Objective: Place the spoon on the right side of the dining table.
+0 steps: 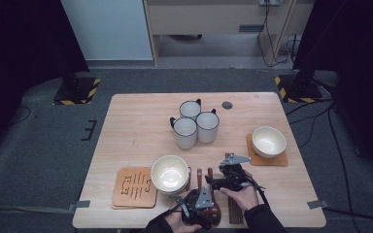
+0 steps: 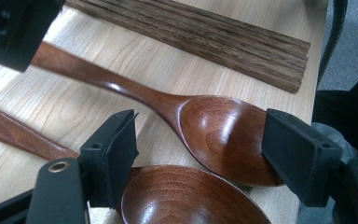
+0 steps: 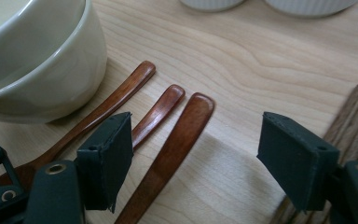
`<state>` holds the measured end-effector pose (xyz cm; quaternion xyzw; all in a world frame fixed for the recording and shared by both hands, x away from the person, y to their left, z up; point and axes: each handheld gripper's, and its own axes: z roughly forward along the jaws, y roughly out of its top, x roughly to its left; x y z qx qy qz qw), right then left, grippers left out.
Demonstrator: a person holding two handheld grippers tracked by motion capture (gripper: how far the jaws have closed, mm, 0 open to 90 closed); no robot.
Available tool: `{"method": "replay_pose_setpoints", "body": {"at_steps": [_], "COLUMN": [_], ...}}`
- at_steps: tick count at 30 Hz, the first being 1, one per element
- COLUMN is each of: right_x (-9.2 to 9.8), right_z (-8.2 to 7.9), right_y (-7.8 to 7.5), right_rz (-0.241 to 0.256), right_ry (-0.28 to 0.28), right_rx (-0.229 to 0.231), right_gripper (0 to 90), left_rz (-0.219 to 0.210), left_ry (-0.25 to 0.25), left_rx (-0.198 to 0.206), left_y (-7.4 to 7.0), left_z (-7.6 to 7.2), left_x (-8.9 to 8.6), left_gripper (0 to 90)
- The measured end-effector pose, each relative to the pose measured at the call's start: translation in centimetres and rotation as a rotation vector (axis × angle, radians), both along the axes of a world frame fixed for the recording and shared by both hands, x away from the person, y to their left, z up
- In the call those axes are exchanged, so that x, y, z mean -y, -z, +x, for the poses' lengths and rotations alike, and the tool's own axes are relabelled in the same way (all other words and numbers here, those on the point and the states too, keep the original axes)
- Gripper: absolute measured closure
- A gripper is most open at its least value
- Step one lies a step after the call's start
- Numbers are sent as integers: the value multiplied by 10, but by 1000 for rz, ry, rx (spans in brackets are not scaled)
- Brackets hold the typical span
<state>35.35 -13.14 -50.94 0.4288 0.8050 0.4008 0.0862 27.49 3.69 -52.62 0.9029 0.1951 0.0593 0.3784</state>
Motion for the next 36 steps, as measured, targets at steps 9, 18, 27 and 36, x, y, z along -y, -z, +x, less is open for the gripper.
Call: {"method": "replay_pose_setpoints", "body": {"at_steps": [9,18,27,36], "right_x": [-1,-2,1,4], "right_z": [1,3,3,1], "right_y": [4,6,1,-8], "right_rz": [-2,-6,22,59], "right_ry": [-29,-59,-65,-90], "right_rx": [-39,-84,-110,-88], "right_gripper": [385,547,602,632], "left_rz": [3,0,0,1], "left_ry": [5,6,3,-7], "left_rx": [5,3,0,-4], "left_y": [0,1,1,1], "left_z": [-2,-1,-2,-2], "left_x": [0,-1,-1,0], "left_gripper": [253,256,256,257]}}
